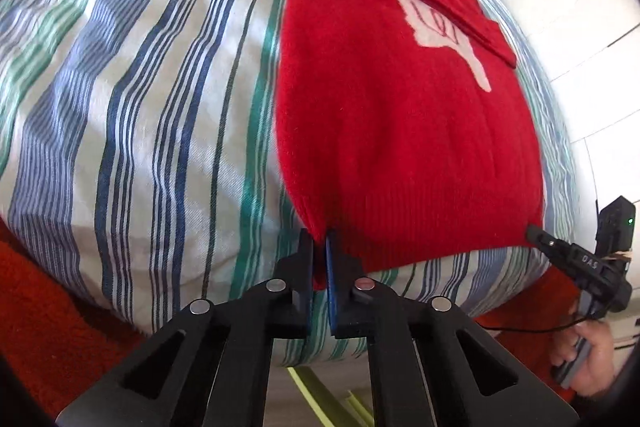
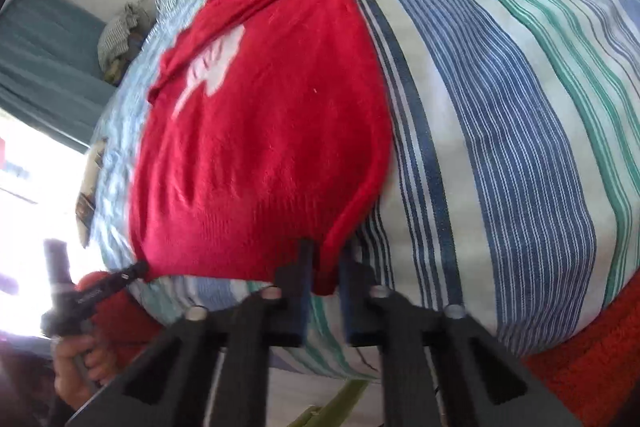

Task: Fold small clothes
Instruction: 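Close both grippers on the hem edge of the folded red sweater, then lift the hem with both grippers, fold it over the collar, release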

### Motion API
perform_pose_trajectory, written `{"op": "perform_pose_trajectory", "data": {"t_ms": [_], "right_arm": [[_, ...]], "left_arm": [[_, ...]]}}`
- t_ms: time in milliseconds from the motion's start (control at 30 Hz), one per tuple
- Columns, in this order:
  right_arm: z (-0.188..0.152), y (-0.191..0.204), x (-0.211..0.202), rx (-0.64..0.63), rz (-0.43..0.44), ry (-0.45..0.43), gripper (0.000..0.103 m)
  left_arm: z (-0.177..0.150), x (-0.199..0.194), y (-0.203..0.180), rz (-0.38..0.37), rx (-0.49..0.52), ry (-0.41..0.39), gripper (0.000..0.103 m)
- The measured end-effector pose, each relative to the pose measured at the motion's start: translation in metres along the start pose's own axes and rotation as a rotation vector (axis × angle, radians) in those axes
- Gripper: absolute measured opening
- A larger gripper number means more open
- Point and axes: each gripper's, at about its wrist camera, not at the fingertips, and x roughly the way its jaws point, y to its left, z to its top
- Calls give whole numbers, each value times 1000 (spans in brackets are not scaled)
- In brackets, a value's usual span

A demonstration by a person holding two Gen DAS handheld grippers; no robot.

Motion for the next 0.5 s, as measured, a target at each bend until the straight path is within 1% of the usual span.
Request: {"op": "perform_pose_trajectory", "data": {"t_ms": [33,200,300,367,400,433,500], "right_arm": [[0,0,-5,5,10,-15,7],[6,8,-32,37,82,-97,6],[23,19,-44,27,122,-152,6],[48,29,-51,5,144,-200,6],[59,33,-52,-3,147,-210,6],[78,38,-51,-11,147,-223,6],[113,45,-49,-24,146,-245,6]], "left_arm": [[0,-5,-2,-12,-2,-16,3],[13,-37,1,-107,-68,-104,2],[38,-53,2,-154,-96,-173,2],[66,-58,0,-175,-111,-210,2],[76,-58,-1,-181,-115,-221,2],[91,-58,-3,-185,-115,-236,2],[125,-57,-10,-168,-94,-279,2]]}}
